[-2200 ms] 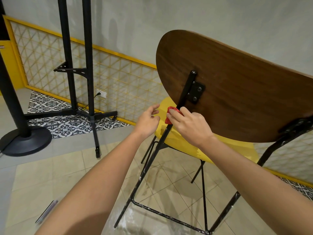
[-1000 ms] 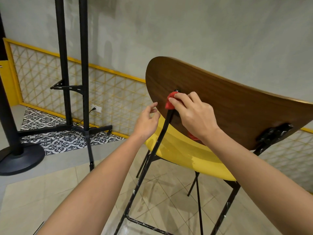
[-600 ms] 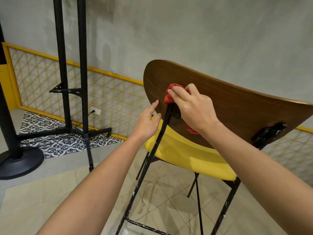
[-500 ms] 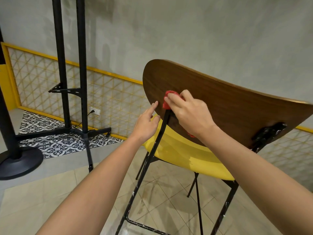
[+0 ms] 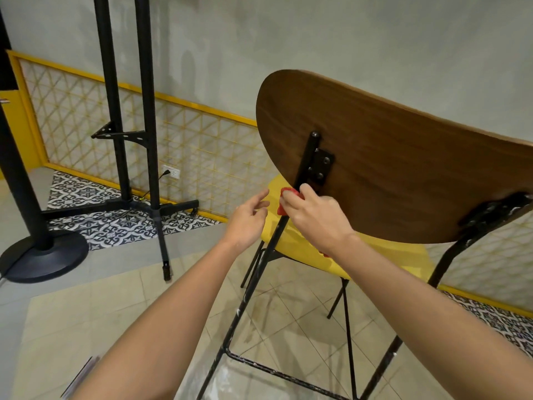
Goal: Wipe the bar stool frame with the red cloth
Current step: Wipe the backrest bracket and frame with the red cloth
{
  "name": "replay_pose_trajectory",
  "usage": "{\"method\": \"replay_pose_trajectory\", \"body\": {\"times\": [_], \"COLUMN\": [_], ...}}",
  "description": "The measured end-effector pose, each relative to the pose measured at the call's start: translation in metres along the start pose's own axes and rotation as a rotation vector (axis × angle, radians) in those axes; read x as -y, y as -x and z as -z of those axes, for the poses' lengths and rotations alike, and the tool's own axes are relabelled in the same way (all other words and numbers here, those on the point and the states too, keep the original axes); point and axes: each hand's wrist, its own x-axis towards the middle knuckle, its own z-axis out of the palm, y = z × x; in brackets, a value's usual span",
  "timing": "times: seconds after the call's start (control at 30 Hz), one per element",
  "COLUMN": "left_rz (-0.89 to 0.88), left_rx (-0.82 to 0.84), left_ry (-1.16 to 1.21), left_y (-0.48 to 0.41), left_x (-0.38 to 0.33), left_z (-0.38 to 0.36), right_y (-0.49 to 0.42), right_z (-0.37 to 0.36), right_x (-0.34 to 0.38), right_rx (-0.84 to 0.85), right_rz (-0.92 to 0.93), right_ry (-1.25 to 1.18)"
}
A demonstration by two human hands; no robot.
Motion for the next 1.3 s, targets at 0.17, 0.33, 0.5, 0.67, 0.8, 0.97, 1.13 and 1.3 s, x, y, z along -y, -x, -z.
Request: {"method": "replay_pose_trajectory", "body": {"times": [0.17, 0.33, 0.5, 0.67, 0.8, 0.97, 1.13, 1.3], "left_rz": [0.053, 0.077, 0.111, 0.132, 0.158, 0.188, 0.175, 0.172], "left_rx": [0.015, 0.058, 0.141, 0.165, 0.173, 0.193, 0.216, 0.190], "left_ry": [0.040, -0.020, -0.129, -0.171, -0.155, -0.089, -0.100, -0.050], "left_y": [0.003, -0.003, -0.003, -0.001, -0.001, 0.002, 0.006, 0.007], "left_x": [0.016, 0.031, 0.046, 0.048, 0.045, 0.045, 0.039, 0.037], "left_z": [-0.003, -0.005, -0.008, -0.007, -0.005, -0.003, -0.001, 0.002], "right_y": [0.000, -0.005, 0.007, -0.001, -0.002, 0.012, 0.001, 0.014], "right_z": [-0.007, -0.008, -0.021, -0.020, -0.021, -0.029, -0.028, -0.034], "right_x": [0.016, 0.012, 0.029, 0.032, 0.029, 0.050, 0.041, 0.046], "right_rx": [0.061, -0.010, 0.085, 0.076, 0.062, 0.201, 0.142, 0.126], "right_rz": [-0.096, -0.147, -0.092, -0.152, -0.177, -0.050, -0.079, -0.078], "right_ry": [-0.080, -0.095, -0.113, -0.139, -0.137, -0.121, -0.112, -0.164]}}
